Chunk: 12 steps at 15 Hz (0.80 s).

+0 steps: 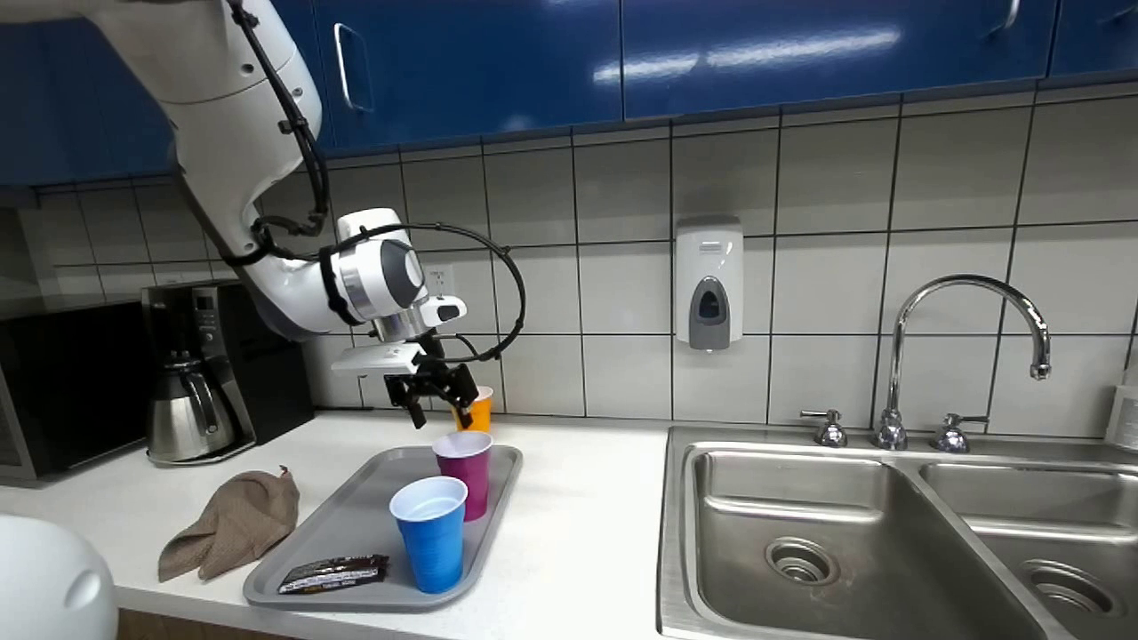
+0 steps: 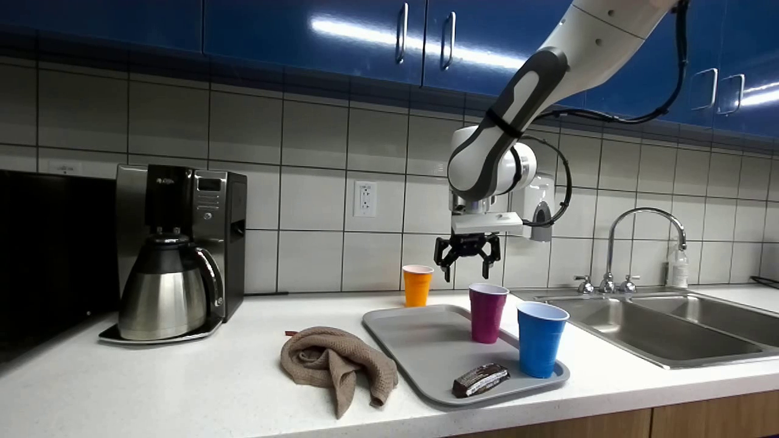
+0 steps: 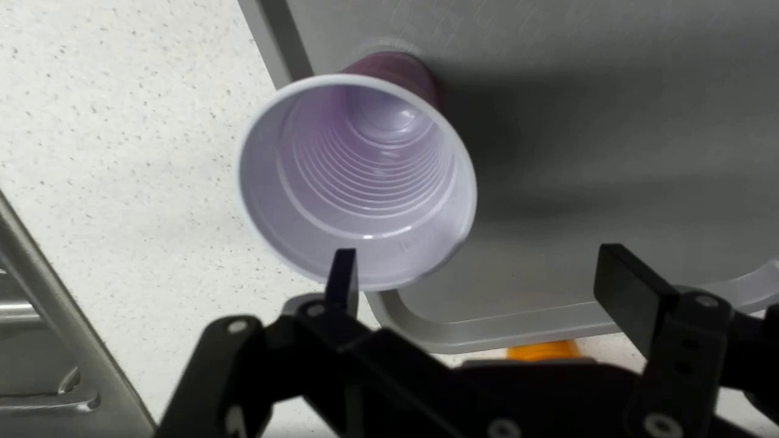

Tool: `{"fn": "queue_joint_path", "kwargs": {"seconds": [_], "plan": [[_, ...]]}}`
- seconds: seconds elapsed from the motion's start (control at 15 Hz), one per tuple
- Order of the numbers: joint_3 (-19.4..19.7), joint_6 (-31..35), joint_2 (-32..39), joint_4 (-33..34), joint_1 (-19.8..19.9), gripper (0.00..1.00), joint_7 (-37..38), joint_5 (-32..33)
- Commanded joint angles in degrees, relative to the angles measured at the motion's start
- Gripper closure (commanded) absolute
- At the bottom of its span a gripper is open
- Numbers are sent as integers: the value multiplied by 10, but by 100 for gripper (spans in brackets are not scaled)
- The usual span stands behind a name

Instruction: Put the cups on the grey tray.

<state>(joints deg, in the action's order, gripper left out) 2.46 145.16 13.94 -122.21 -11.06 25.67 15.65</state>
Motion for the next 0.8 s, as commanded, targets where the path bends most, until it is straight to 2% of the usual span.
{"fn": "queue_joint_path", "kwargs": {"seconds": [0.0,0.73], "plan": [[-5,-1,29,43,1,0,13,-3],[8,3,133,183,-28,0,33,-1]]}}
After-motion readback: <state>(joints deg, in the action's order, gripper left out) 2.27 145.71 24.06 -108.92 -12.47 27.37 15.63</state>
